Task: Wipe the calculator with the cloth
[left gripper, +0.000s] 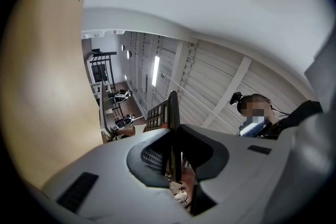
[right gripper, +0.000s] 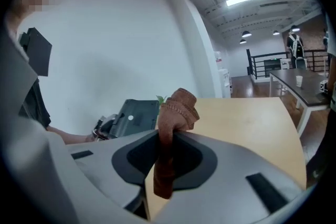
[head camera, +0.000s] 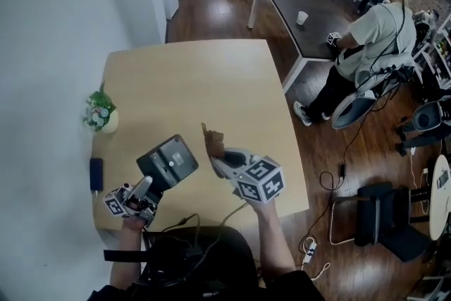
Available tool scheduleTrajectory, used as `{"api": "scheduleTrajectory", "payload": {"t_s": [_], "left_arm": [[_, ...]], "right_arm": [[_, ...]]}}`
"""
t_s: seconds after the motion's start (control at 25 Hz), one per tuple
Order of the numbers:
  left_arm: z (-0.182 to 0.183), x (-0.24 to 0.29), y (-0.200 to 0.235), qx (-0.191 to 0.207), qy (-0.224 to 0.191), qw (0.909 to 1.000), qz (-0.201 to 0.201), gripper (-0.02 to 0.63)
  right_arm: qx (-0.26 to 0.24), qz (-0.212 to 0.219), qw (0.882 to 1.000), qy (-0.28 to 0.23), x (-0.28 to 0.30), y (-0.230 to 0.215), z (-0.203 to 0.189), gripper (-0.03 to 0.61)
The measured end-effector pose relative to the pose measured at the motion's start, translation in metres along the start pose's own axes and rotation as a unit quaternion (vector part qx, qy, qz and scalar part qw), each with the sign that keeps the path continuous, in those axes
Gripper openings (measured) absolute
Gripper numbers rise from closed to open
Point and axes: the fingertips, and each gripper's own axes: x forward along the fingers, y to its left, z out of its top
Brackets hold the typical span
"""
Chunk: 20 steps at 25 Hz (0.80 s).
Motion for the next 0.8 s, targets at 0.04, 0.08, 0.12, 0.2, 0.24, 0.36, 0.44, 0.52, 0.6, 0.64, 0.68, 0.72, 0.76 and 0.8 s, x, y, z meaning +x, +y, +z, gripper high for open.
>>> {"api": "scheduleTrajectory", "payload": {"t_s": [0.04, 0.08, 0.12, 0.2, 0.24, 0.36, 0.44, 0.52, 0.6, 0.64, 0.68, 0.72, 0.76, 0.8], "left_arm": [[0.002, 0.008, -0.006, -0.009, -0.006, 0.9999, -0.004, 0.057], [0.004, 0.012, -0.008, -0.011, -0.009, 0.9999, -0.004, 0.057], [0.005, 0.012, -0.007, -0.007, -0.009, 0.9999, -0.001, 0.057], [0.005, 0.018, -0.009, -0.001, -0.004, 1.0, -0.002, 0.057], [0.004, 0.023, -0.011, 0.0, -0.002, 1.0, -0.007, 0.058], [0.004, 0.006, 0.001, 0.02, 0.004, 0.9997, -0.011, 0.058], [0.003, 0.003, 0.001, 0.022, 0.002, 0.9997, -0.014, 0.061], [0.003, 0.001, -0.003, 0.022, 0.001, 0.9996, -0.016, 0.063], [0.002, 0.004, -0.007, 0.023, 0.002, 0.9996, -0.014, 0.064], [0.001, 0.008, -0.01, 0.017, 0.002, 0.9997, -0.015, 0.064], [0.0, 0.01, -0.011, 0.012, 0.0, 0.9998, -0.015, 0.064], [-0.001, 0.009, -0.01, 0.007, -0.003, 0.9999, -0.014, 0.063], [-0.001, 0.011, -0.012, -0.001, -0.009, 0.9998, -0.016, 0.058], [-0.001, 0.017, -0.017, -0.013, -0.017, 0.9995, -0.022, 0.057]], "right_arm": [[0.001, 0.02, 1.0, -0.012, -0.002, 0.014, 0.007, 0.066], [-0.001, 0.046, 0.999, -0.023, -0.002, 0.031, 0.015, 0.066], [-0.007, 0.073, 0.997, -0.03, 0.001, 0.051, 0.022, 0.066], [-0.032, 0.116, 0.992, -0.028, 0.012, 0.087, 0.029, 0.066], [-0.049, 0.126, 0.991, -0.018, 0.019, 0.099, 0.027, 0.066], [-0.086, 0.112, 0.99, 0.02, 0.04, 0.103, 0.009, 0.067], [-0.081, 0.095, 0.992, 0.028, 0.04, 0.09, 0.003, 0.067], [-0.068, 0.077, 0.994, 0.03, 0.033, 0.073, 0.0, 0.067], [-0.054, 0.057, 0.996, 0.031, 0.028, 0.052, -0.002, 0.069], [-0.047, 0.045, 0.997, 0.032, 0.027, 0.041, -0.004, 0.068], [-0.04, 0.032, 0.998, 0.033, 0.025, 0.029, -0.007, 0.069], [-0.033, 0.017, 0.999, 0.036, 0.022, 0.016, -0.011, 0.067], [-0.027, 0.0, 0.999, 0.039, 0.017, 0.004, -0.016, 0.067], [-0.021, -0.015, 0.999, 0.039, 0.011, -0.005, -0.02, 0.066]]}}
